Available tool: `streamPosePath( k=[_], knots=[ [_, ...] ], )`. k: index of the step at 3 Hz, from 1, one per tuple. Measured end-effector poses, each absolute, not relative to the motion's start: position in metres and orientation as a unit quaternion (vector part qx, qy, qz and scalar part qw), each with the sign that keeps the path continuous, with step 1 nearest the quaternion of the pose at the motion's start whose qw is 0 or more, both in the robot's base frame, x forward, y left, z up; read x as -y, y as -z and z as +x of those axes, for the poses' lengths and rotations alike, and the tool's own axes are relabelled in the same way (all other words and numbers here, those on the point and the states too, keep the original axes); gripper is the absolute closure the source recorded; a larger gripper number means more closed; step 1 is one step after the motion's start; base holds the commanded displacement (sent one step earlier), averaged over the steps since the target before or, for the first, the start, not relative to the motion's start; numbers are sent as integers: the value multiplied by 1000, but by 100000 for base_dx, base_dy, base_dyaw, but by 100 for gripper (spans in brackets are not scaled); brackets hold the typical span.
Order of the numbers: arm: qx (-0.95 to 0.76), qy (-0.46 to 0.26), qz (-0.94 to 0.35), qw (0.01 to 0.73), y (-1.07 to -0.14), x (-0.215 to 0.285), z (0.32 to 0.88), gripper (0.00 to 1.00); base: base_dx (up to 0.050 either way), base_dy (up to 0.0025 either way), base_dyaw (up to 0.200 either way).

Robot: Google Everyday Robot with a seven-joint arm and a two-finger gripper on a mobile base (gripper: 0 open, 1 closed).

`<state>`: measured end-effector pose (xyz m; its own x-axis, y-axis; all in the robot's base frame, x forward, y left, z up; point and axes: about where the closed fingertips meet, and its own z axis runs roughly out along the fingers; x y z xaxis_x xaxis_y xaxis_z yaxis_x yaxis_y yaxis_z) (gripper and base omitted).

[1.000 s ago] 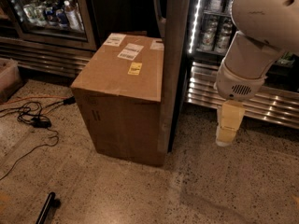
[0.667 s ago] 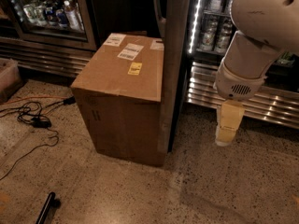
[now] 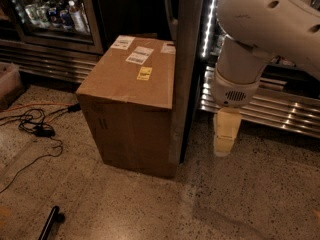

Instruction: Close left fridge door

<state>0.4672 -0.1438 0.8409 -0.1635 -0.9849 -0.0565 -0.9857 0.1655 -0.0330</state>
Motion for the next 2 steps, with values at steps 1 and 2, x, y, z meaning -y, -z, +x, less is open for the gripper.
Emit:
streamPosePath(
  k=[1, 2],
  knots=[
    [-750, 4, -662, 21, -836, 117, 466, 0, 0, 0, 0],
    [-723, 17, -690, 3, -826, 61, 456, 0, 0, 0, 0]
  ],
)
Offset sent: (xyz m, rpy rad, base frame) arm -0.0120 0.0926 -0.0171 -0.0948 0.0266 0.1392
